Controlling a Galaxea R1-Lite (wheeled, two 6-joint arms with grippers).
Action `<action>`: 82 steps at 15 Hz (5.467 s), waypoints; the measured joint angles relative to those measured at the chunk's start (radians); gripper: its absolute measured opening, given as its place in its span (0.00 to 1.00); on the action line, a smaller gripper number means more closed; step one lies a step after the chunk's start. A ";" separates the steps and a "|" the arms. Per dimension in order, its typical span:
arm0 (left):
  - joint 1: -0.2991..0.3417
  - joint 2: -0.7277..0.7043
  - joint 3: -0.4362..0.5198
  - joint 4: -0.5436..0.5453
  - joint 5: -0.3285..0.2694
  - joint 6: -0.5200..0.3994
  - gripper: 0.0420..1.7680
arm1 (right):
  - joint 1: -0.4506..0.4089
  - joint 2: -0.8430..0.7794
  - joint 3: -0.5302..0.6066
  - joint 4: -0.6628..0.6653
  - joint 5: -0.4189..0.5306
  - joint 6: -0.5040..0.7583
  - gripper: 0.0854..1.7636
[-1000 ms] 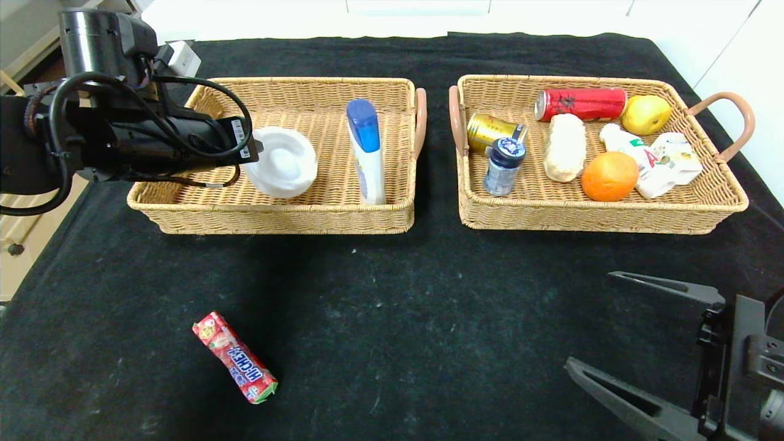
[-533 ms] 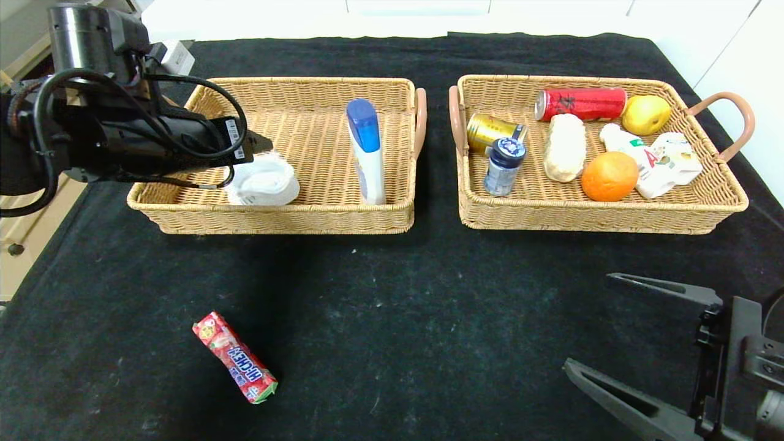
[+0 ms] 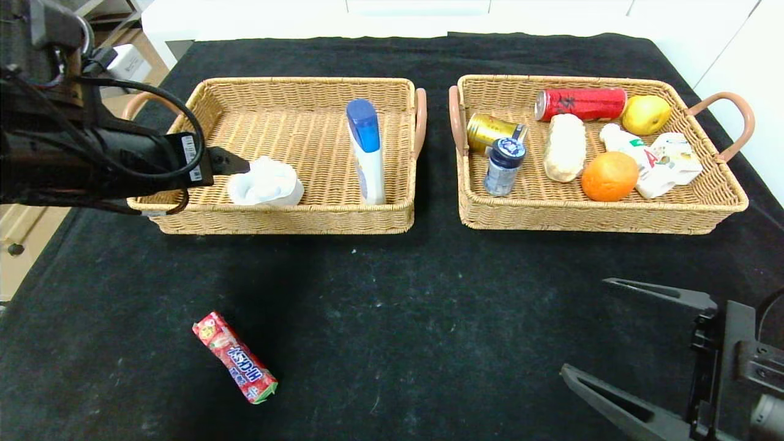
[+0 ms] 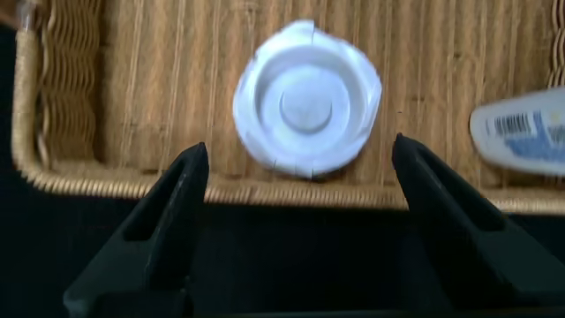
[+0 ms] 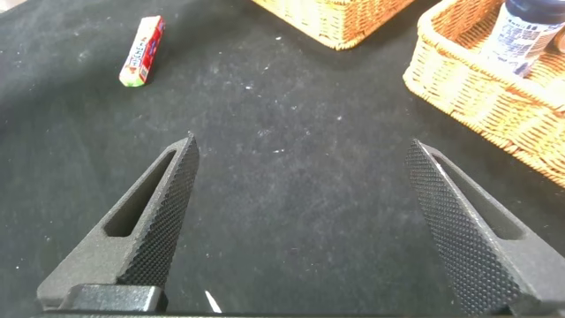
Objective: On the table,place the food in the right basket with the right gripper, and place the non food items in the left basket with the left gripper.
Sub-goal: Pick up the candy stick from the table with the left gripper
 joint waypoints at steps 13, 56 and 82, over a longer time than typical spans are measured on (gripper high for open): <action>-0.019 -0.174 0.206 0.347 -0.007 -0.287 0.95 | 0.014 0.019 0.009 -0.002 -0.002 -0.003 0.97; -0.176 -0.051 0.444 0.235 0.011 -0.348 0.17 | 0.021 0.030 0.018 -0.001 -0.001 -0.001 0.97; -0.569 0.012 0.080 0.274 0.020 -0.318 0.17 | 0.021 0.033 0.015 -0.001 -0.001 -0.001 0.97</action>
